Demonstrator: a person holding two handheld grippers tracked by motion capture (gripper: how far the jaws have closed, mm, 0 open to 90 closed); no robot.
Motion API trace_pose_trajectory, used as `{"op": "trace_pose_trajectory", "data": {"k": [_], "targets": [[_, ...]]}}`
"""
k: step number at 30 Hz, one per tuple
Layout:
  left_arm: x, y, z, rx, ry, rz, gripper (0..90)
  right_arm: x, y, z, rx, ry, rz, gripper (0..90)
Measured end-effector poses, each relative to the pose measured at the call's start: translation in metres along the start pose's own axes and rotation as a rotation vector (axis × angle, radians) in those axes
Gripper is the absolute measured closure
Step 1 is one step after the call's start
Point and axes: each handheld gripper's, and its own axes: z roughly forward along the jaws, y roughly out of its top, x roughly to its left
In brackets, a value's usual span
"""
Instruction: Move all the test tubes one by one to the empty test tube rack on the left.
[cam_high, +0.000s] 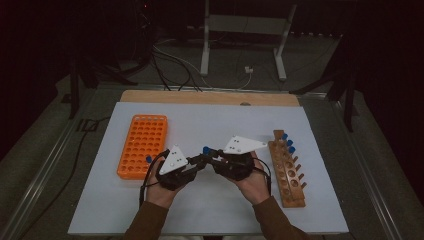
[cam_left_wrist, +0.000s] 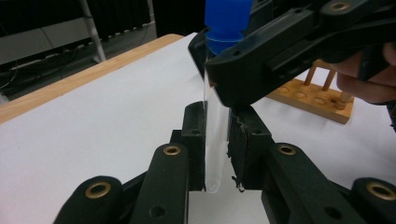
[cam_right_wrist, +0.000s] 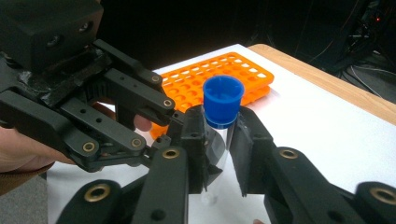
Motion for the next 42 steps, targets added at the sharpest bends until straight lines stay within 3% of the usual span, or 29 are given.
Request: {"op": "trace_pose_trajectory", "data": {"k": [7, 12, 19, 34, 42], "targets": [[0.008, -0.003, -0.007, 0.001, 0.032, -0.025, 77.9, -0.008, -0.003, -0.011, -0.029, -0.001, 0.037, 38.5], [0.013, -0.006, -0.015, -0.009, 0.045, -0.051, 77.9, -0.014, -0.009, -0.017, -0.011, -0.040, 0.041, 17.8], [0.018, -0.009, -0.027, -0.014, 0.059, -0.063, 77.9, -0.024, -0.020, -0.023, 0.004, -0.100, 0.082, 4.5], [0.028, -0.022, -0.069, -0.030, 0.091, -0.095, 77.9, -0.037, -0.038, -0.036, -0.007, -0.137, 0.121, 0.0], [0.038, -0.032, -0.094, -0.049, 0.131, -0.124, 77.8, -0.040, -0.047, -0.044, -0.025, -0.109, 0.118, 0.0]]}}
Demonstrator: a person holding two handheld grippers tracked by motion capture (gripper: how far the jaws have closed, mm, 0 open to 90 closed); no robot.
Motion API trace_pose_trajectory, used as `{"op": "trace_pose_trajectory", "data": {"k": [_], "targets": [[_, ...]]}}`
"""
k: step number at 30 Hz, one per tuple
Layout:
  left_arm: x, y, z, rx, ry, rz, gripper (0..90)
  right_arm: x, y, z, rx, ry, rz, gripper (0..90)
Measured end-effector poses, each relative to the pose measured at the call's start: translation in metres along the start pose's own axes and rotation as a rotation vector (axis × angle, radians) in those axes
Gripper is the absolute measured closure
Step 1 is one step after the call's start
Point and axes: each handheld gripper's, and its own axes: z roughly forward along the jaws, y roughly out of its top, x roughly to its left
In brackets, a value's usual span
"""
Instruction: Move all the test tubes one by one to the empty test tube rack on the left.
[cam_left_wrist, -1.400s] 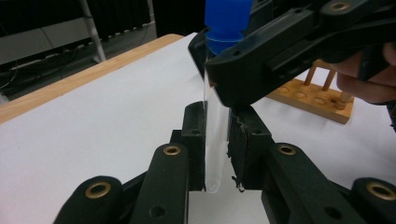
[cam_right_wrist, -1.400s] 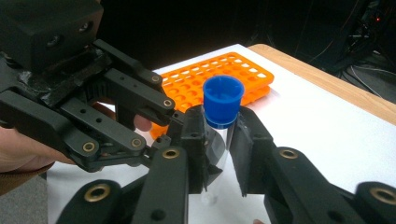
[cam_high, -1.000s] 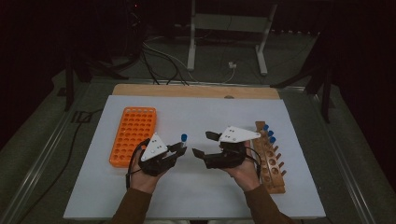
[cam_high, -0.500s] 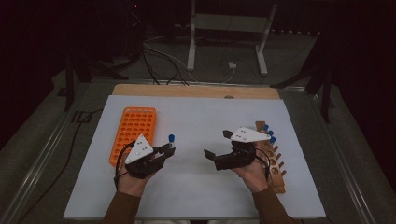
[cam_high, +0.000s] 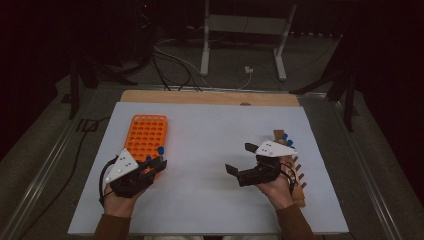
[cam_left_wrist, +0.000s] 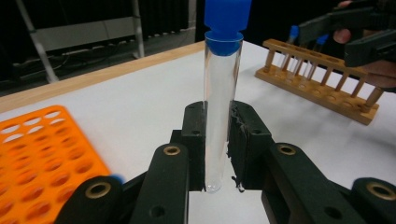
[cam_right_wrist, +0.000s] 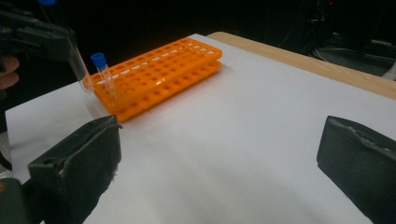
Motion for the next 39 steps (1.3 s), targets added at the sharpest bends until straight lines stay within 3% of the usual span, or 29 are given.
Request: {"op": "trace_pose_trajectory", "data": {"k": [8, 17, 27, 39], "targets": [[0.008, -0.001, -0.017, -0.014, 0.033, -0.006, 77.8, -0.003, -0.006, -0.006, -0.007, -0.010, 0.010, 0.1], [0.026, -0.012, -0.025, -0.006, 0.086, -0.023, 77.8, -0.006, -0.008, -0.011, -0.018, -0.018, 0.018, 0.1], [0.044, -0.030, -0.019, 0.006, 0.138, -0.053, 77.7, -0.006, -0.007, -0.012, -0.029, -0.016, 0.016, 0.1], [0.051, -0.044, -0.001, 0.079, 0.175, -0.047, 77.7, -0.005, -0.007, -0.012, -0.036, -0.008, 0.013, 0.1]]}}
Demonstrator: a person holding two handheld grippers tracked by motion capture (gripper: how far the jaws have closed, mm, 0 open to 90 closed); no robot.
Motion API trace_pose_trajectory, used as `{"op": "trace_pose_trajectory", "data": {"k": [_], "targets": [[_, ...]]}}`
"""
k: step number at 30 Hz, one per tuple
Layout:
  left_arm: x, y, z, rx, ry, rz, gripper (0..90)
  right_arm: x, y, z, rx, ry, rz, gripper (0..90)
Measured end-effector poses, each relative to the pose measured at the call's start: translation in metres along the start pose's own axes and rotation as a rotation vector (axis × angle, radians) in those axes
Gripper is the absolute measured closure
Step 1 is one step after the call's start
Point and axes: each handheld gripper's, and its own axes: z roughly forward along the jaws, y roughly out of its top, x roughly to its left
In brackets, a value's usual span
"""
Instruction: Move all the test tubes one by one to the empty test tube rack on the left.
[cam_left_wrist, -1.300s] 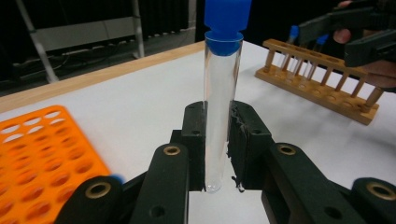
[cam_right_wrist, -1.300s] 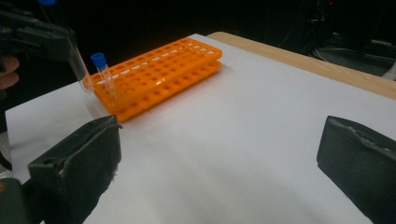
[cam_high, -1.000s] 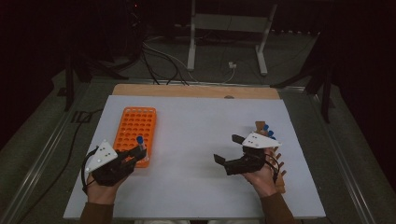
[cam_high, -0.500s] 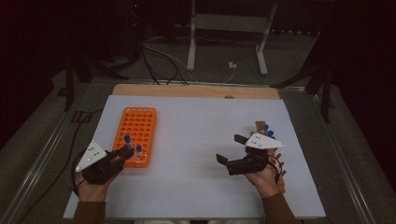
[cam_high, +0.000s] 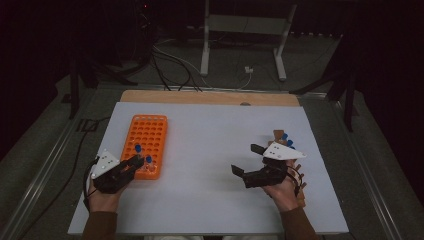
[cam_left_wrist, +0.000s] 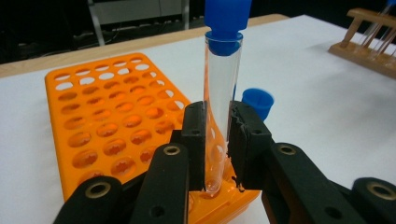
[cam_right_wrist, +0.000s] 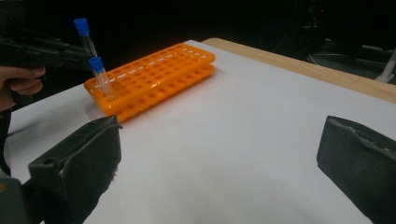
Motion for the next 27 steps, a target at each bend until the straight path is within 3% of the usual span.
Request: {"op": "trace_pose_trajectory", "data": {"k": [15, 27], "targets": [[-0.003, -0.011, 0.014, 0.116, 0.029, 0.023, 77.9, 0.002, 0.000, 0.001, -0.001, 0.006, -0.007, 0.1], [-0.006, -0.015, 0.014, 0.170, 0.033, 0.049, 78.2, 0.005, -0.001, 0.002, 0.003, 0.005, -0.024, 0.1]]}}
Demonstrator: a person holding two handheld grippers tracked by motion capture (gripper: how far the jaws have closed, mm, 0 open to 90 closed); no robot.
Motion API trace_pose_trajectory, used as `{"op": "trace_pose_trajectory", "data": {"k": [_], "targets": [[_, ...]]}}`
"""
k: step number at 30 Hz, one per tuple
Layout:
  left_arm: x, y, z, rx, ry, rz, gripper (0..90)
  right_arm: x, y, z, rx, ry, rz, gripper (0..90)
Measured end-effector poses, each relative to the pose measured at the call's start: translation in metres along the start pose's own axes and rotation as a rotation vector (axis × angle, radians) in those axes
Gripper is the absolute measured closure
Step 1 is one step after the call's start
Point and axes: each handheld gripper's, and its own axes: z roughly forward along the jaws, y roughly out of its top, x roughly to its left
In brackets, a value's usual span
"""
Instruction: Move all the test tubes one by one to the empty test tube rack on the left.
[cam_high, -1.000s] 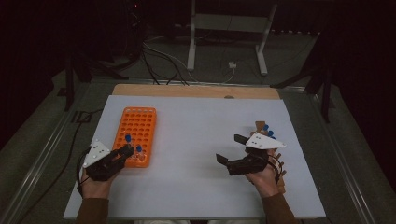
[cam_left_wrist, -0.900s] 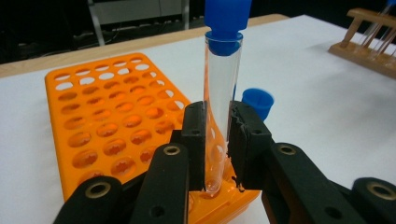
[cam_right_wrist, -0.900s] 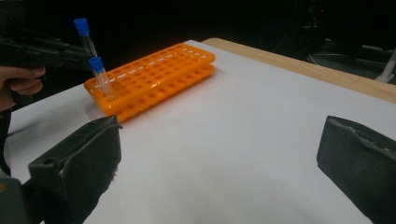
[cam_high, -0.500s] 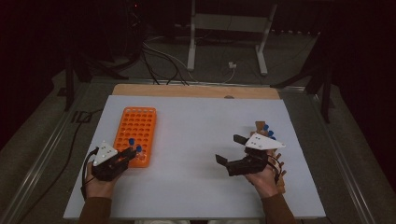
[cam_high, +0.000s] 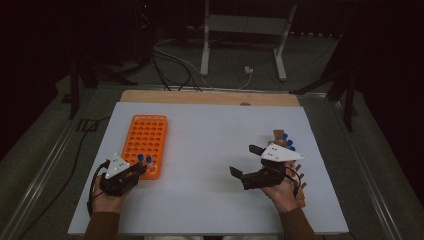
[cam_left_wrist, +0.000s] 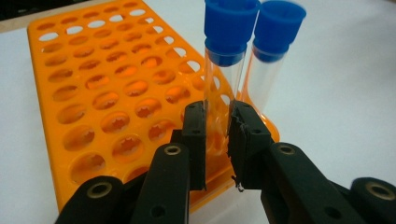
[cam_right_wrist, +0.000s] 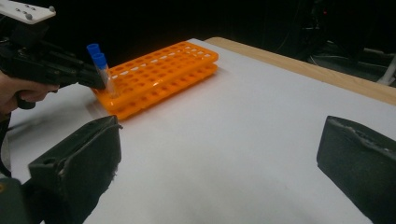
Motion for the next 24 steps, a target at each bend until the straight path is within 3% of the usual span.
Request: {"op": "trace_pose_trajectory", "data": {"k": [18, 24], "targets": [[0.0011, -0.0023, 0.0007, 0.006, -0.020, -0.022, 76.6, 0.0005, -0.0007, 0.0017, 0.004, 0.003, -0.001, 0.1], [0.0012, -0.0016, -0.0025, -0.015, -0.024, -0.026, 67.7, 0.0007, -0.0009, 0.0022, 0.006, 0.003, 0.000, 0.1]]}}
